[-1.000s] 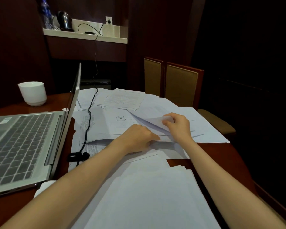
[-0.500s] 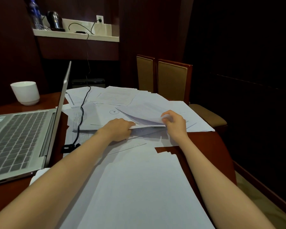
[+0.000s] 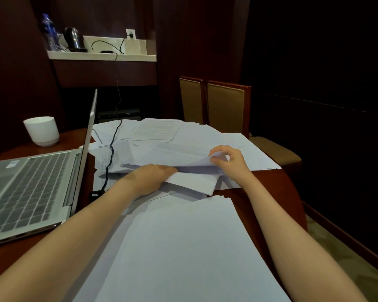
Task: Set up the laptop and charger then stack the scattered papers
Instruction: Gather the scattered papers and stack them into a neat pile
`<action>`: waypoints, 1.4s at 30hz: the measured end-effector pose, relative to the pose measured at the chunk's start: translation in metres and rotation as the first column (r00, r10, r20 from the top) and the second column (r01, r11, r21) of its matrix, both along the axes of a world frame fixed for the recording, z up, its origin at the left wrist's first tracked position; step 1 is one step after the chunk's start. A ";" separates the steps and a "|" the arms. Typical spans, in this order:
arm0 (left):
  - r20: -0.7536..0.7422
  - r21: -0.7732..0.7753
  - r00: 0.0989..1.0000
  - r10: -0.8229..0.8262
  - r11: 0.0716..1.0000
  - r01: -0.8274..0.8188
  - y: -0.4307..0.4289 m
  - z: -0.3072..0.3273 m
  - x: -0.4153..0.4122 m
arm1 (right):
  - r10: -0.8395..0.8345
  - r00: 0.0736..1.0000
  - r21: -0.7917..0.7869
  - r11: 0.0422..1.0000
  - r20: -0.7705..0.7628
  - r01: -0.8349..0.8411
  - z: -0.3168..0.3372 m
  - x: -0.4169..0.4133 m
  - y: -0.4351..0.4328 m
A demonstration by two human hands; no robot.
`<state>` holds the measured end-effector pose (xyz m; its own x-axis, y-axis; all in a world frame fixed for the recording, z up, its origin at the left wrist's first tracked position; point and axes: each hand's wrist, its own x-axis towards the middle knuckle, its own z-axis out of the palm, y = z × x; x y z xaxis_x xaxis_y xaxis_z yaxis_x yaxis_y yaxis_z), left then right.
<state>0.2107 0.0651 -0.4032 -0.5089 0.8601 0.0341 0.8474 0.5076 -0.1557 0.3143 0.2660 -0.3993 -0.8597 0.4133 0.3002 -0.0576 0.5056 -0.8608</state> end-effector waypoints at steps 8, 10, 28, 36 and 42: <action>-0.273 0.151 0.949 -0.158 0.967 0.205 -0.011 -0.005 0.013 | -0.193 0.960 -0.169 0.959 0.204 0.229 0.004 0.011 -0.006; -0.398 0.177 0.902 -0.166 0.951 0.253 -0.009 -0.006 0.014 | -0.180 0.961 -0.179 0.959 0.209 0.218 0.000 0.019 -0.007; -0.110 0.302 0.992 0.065 0.953 -0.028 0.022 -0.011 0.014 | -0.396 0.905 -0.649 0.650 0.155 0.396 -0.007 0.018 0.016; 0.066 0.668 0.997 -0.027 0.744 -0.024 0.015 0.018 0.023 | -0.216 0.971 -0.664 0.712 0.102 0.228 -0.009 0.017 0.007; -0.144 0.476 0.978 -0.152 0.855 0.203 0.019 0.015 0.038 | 0.075 0.990 -0.940 0.314 -0.118 -0.136 0.002 0.035 0.013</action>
